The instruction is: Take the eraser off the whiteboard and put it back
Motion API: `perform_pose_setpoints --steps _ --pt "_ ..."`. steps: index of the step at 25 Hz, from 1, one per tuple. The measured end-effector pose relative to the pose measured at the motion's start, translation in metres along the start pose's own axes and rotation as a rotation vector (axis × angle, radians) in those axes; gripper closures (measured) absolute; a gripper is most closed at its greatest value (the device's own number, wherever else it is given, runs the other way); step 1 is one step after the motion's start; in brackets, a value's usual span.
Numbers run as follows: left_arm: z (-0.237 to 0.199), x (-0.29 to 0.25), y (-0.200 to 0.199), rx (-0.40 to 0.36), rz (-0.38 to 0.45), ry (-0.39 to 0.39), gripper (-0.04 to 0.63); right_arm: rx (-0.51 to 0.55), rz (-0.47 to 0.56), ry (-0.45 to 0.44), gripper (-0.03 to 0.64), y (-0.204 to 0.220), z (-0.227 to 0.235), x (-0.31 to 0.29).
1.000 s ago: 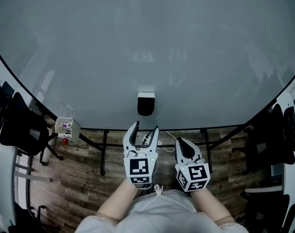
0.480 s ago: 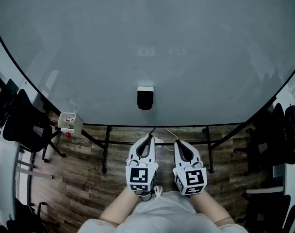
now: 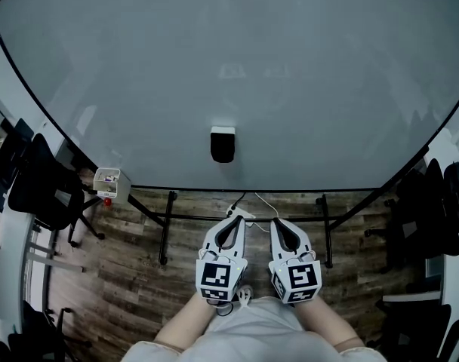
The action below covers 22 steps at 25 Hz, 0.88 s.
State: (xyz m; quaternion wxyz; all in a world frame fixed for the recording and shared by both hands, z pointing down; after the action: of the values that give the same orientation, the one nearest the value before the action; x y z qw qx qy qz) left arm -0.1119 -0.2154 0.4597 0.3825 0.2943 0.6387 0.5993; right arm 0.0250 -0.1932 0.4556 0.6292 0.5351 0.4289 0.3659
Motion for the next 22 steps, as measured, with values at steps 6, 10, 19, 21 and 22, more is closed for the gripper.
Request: perform_pose_setpoints --steps 6,10,19,21,22 --pt "0.002 0.005 -0.004 -0.002 0.009 -0.020 0.578 0.022 0.007 -0.004 0.591 -0.001 -0.003 0.006" --pt "0.004 0.010 -0.005 0.001 0.012 -0.038 0.578 0.019 0.013 0.004 0.591 -0.001 -0.003 0.009" --pt "-0.010 0.019 -0.006 0.018 0.024 -0.065 0.578 0.031 -0.011 -0.001 0.591 0.005 -0.013 0.007" --pt "-0.011 0.021 -0.006 0.016 0.027 -0.068 0.578 0.034 -0.010 0.001 0.591 0.005 -0.015 0.008" --pt "-0.011 0.022 -0.007 0.013 0.027 -0.069 0.578 0.038 -0.007 -0.003 0.591 0.004 -0.017 0.007"
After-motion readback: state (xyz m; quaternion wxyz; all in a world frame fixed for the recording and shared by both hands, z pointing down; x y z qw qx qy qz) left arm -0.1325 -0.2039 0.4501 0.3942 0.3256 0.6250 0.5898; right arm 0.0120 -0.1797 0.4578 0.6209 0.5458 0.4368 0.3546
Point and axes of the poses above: the fingertips, and each gripper's own axes: x backward along the fingers, z to its right, y out of its underside, the point moved 6 cm from there along x, backward along the fingers
